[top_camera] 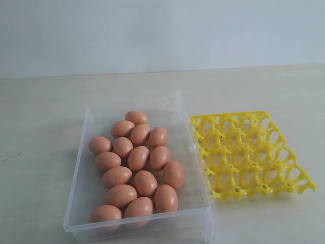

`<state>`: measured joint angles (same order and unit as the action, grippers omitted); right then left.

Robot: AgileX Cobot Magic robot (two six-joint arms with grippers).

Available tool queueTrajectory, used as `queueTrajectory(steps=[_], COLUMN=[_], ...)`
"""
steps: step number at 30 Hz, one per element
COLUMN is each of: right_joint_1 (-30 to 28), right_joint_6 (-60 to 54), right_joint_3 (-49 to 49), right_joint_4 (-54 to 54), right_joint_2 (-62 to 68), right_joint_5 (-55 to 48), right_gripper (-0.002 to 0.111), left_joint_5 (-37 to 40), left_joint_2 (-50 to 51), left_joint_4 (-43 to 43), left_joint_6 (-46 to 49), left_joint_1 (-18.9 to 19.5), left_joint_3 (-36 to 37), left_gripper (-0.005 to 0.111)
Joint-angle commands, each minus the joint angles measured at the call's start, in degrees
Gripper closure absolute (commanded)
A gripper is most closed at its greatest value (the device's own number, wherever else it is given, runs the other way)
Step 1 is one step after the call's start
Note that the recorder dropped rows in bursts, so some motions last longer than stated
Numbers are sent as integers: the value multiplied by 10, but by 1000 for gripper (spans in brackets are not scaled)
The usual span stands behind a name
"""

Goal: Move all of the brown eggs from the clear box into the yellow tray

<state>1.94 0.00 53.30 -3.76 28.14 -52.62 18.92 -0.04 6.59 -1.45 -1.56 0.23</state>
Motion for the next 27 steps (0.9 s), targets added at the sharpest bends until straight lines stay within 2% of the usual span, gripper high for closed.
queueTrajectory(steps=[1,3,6,10,13,17,19,23,27], right_joint_1=[1,1,1,16,56,119,152,222,281], right_joint_6=[-4,-4,-4,-24,-50,-51,-51,-75,-75], right_joint_3=[60,81,125,155,156,156,156,156,156], right_joint_4=[-6,-27,-64,-105,-105,-63,-51,-52,-74], right_joint_2=[104,142,232,349,414,476,497,530,566], right_joint_5=[-48,-69,-161,-173,-173,-173,-142,-11,54], right_gripper=[108,108,108,98,83,50,43,48,59], left_joint_5=[-8,-8,-8,-8,-8,-8,-8,-8,-8], left_joint_2=[0,0,0,0,0,0,0,0,0], left_joint_4=[1,1,1,1,1,1,1,1,1], left_joint_6=[-4,-4,-4,-4,-4,-4,-4,-4,-4], left_joint_1=[-1,-1,-1,-1,-1,-1,-1,-1,-1], left_joint_3=[-2,-2,-2,-2,-2,-2,-2,-2,-2], left_gripper=[107,107,107,107,107,107,107,107,107])
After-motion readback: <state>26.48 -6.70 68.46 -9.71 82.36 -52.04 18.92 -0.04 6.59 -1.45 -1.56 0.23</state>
